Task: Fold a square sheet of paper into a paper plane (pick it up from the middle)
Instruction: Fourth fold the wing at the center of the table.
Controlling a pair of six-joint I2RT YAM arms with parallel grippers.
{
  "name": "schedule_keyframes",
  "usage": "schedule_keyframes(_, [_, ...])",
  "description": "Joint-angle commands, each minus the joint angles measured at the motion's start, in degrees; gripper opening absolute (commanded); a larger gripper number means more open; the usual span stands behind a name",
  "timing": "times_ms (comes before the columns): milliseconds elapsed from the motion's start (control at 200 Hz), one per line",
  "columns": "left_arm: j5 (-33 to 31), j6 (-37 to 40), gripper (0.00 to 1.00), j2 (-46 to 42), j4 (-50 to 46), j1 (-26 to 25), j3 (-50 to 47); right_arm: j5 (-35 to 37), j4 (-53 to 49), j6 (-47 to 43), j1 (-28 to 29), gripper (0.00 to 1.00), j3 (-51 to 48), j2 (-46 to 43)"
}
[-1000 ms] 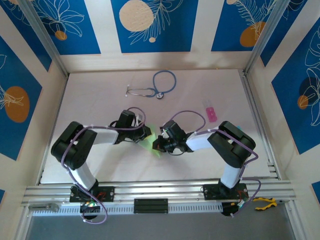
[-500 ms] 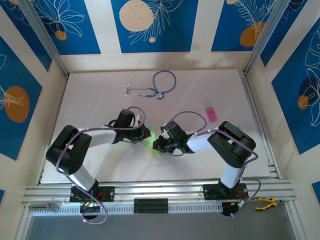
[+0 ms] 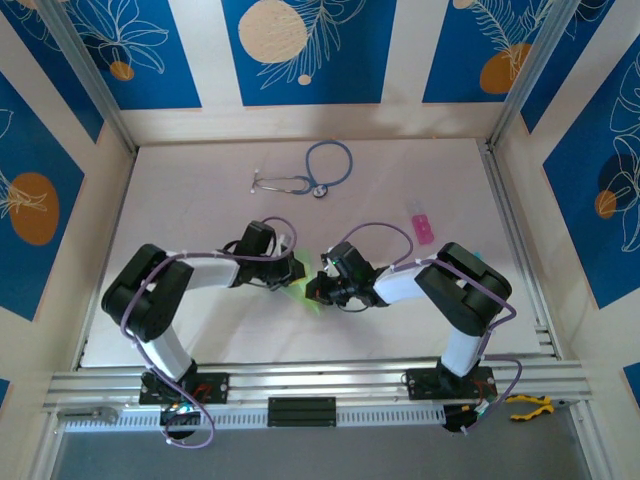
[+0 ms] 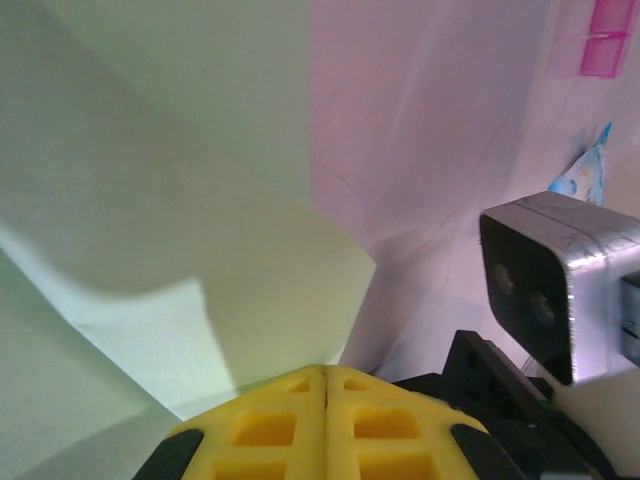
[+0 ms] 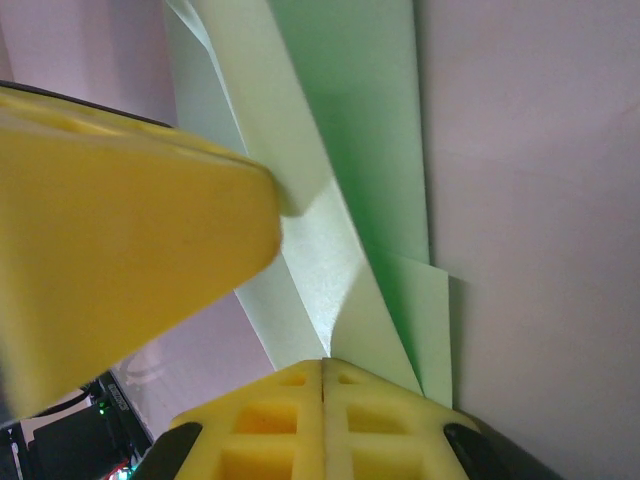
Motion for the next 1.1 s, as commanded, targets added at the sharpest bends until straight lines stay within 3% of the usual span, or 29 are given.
schedule_keyframes(0, [0.50, -0.45, 0.07, 1.72, 1.33, -0.58, 0.84, 0.97, -7.69, -0.33, 0.02, 0.03, -2.34, 1.91])
schedule_keyframes(200, [-2.97, 0.14, 0.06, 4.79, 1.91, 0.09, -0.55, 1.13, -8.98, -0.50, -0.04, 0.03, -2.03, 2.26])
schedule_keyframes(1096, [-0.78, 7.35, 0.07, 10.90, -3.20, 9.88, 9.22, 1.02, -12.62, -1.64, 0.01, 0.02, -1.72, 2.70])
